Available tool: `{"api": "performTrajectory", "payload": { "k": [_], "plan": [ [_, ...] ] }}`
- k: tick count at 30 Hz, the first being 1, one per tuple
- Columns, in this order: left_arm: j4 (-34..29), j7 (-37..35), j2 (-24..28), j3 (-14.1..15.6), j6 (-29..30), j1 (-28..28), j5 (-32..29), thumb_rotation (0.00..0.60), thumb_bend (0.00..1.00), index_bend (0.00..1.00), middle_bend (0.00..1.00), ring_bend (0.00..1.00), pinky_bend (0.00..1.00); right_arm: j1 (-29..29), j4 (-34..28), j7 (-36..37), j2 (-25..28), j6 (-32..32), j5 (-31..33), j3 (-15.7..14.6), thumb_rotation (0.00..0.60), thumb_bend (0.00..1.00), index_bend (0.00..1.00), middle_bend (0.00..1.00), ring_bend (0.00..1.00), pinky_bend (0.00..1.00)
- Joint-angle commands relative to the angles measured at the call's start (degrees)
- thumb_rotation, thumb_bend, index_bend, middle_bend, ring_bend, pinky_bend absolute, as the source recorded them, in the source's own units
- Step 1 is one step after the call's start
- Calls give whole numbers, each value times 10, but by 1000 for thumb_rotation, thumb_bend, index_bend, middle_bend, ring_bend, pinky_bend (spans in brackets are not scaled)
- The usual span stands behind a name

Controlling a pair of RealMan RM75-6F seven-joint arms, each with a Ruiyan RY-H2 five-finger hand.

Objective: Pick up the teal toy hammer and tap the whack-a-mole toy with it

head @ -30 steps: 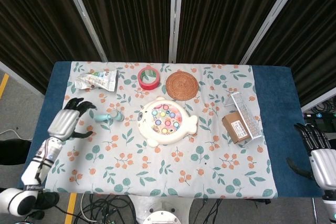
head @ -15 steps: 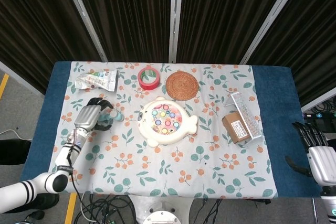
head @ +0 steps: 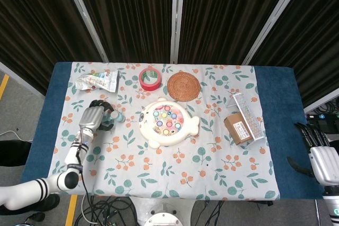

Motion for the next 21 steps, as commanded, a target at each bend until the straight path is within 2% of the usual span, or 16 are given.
{"api": "performTrajectory", "payload": {
  "k": [1,21],
  "plan": [
    [6,0,-7,-1,-1,-3,-8,600,274,367,205,88,49,0,1,1,-1,-1,1,0,600,176,12,82,0,0],
    [37,-12,-34,-5,11,-9,-9,600,316,461,238,103,55,1,0,-2,-2,-4,4,0,600,177,12,82,0,0]
  ]
}}
